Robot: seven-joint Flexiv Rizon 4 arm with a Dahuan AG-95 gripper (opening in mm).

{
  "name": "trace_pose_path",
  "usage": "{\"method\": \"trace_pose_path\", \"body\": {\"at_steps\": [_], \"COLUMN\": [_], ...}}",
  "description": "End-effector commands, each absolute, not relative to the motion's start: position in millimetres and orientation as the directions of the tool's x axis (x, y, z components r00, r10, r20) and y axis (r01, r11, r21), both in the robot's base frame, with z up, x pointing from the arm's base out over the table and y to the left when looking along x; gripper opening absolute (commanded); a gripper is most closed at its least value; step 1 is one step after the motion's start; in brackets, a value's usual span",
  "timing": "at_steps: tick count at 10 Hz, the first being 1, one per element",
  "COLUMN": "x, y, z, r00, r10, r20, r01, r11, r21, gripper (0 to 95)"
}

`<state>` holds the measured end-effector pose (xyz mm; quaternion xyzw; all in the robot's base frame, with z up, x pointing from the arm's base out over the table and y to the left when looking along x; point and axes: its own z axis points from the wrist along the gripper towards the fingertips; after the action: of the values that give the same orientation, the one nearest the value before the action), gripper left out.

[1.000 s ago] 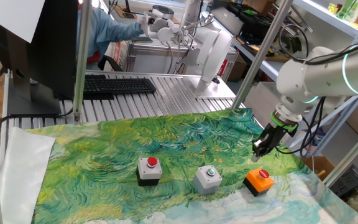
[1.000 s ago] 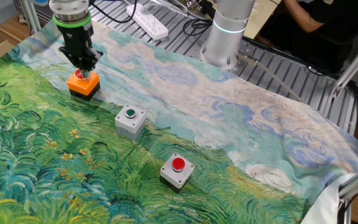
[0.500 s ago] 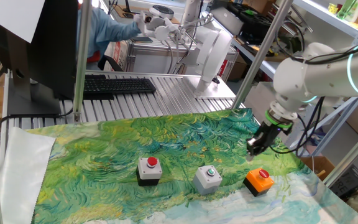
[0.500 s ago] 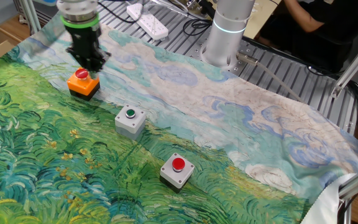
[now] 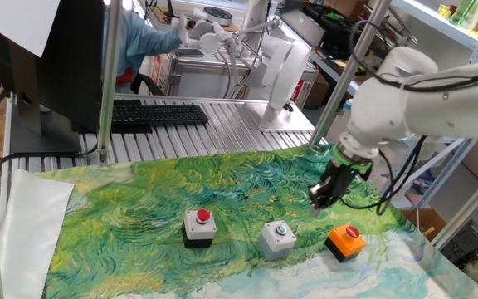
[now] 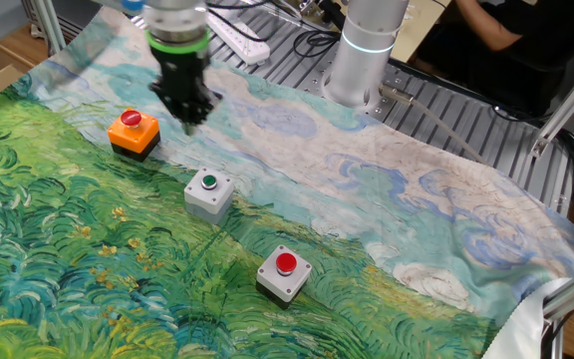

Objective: Press three buttons from left to right in sequence

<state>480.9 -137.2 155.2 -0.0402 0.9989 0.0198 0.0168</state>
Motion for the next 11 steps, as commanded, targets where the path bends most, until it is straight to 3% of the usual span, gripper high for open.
{"method": "trace_pose_path", "body": {"at_steps": [1, 6, 11], "x": [483, 481, 487], "y": [-122, -79, -88], "z": [148, 139, 132], "r00": [-0.998, -0.999, -0.998], "r10": [-0.058, -0.019, -0.041], "r20": [-0.035, -0.034, -0.045], "r01": [-0.06, -0.02, -0.04], "r11": [0.998, 0.999, 0.999], "r21": [0.035, 0.03, -0.025], "gripper": [0.0, 0.0, 0.0]}}
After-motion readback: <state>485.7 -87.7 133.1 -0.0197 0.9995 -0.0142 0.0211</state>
